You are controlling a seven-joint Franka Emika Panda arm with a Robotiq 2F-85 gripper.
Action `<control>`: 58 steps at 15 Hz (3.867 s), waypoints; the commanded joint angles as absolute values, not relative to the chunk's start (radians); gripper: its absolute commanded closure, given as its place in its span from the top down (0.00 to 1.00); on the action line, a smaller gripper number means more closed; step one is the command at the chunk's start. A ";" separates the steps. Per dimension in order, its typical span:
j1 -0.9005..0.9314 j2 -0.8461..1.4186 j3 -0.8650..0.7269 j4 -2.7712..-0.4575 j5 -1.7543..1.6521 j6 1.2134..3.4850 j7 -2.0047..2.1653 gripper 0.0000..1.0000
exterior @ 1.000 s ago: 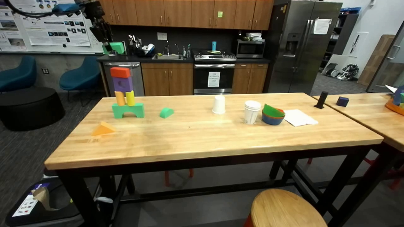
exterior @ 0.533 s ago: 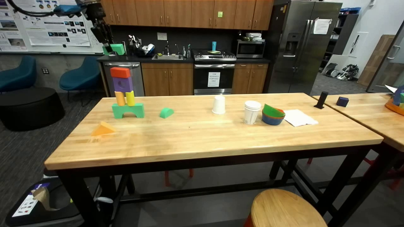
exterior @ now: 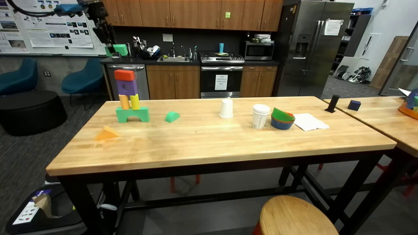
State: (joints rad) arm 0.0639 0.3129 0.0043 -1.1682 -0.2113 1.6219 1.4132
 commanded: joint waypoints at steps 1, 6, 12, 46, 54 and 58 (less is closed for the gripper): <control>0.064 0.313 0.004 -1.168 -0.211 1.622 1.412 0.41; 0.063 0.313 0.003 -1.176 -0.210 1.620 1.415 0.16; 0.065 0.325 0.000 -1.178 -0.218 1.615 1.425 0.16; 0.064 0.420 0.008 -1.113 -0.203 1.584 1.417 0.16; 0.064 0.424 0.006 -1.111 -0.195 1.584 1.440 0.16; 0.062 0.423 0.006 -1.112 -0.195 1.583 1.448 0.16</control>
